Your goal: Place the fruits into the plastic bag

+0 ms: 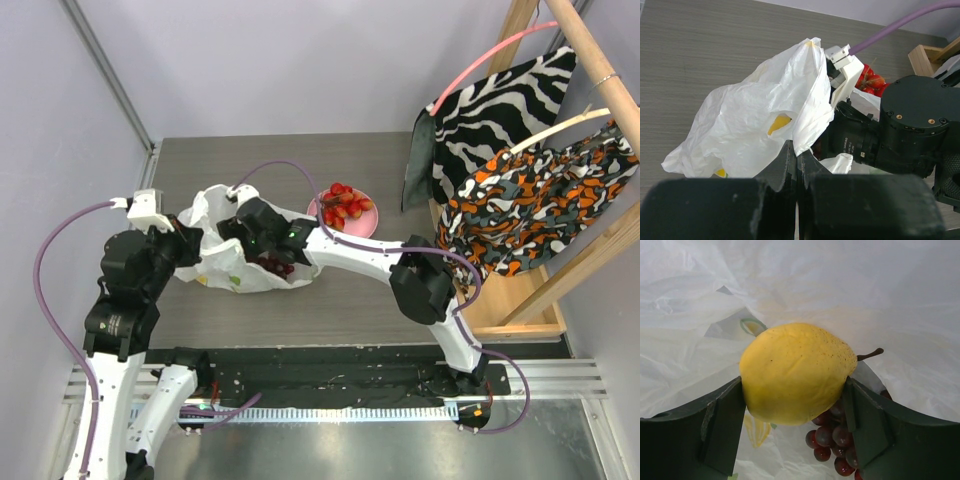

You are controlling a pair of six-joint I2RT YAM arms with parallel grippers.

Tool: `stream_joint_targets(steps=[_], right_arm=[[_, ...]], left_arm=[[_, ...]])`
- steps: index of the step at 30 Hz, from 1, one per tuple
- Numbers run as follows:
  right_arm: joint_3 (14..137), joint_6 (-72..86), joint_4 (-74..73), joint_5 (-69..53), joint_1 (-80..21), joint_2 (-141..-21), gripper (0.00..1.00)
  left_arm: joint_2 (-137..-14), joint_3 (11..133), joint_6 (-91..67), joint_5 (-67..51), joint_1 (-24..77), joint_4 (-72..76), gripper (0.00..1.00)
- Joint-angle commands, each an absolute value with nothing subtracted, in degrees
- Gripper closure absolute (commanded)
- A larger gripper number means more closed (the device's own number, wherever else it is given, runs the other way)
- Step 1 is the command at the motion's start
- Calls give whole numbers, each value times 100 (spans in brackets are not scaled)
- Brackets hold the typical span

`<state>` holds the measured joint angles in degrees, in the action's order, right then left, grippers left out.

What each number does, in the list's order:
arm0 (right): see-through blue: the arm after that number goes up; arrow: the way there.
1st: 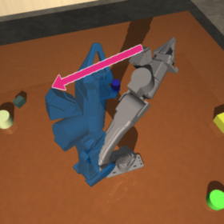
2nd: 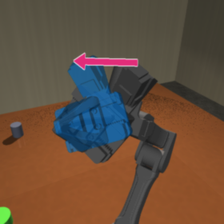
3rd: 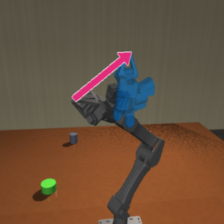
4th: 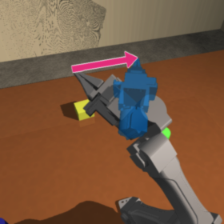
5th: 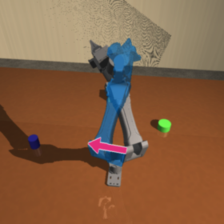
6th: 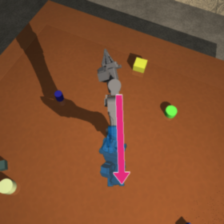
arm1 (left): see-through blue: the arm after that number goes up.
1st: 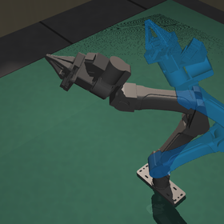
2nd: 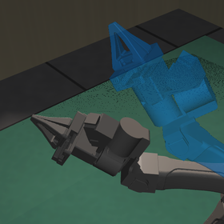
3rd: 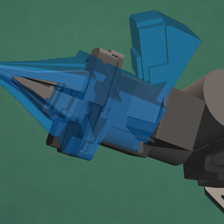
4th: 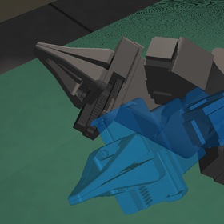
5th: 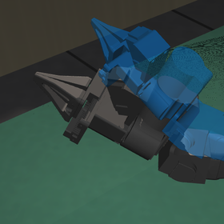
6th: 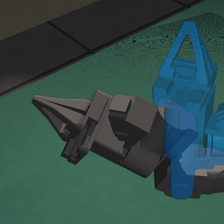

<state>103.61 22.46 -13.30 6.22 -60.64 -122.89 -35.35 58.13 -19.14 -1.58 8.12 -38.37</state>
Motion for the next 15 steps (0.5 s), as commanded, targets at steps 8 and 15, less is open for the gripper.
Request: stream_joint_targets(steps=[8,15], right_arm=[[10459,2206,-1143,387,-6073,-11909,4],[10214,2267,-994,255,-6073,-11629,2]], left_arm=[[-3516,5739,-1916,-185,791,-3568,100],[-3533,5722,-1898,-141,791,-3559,100]])
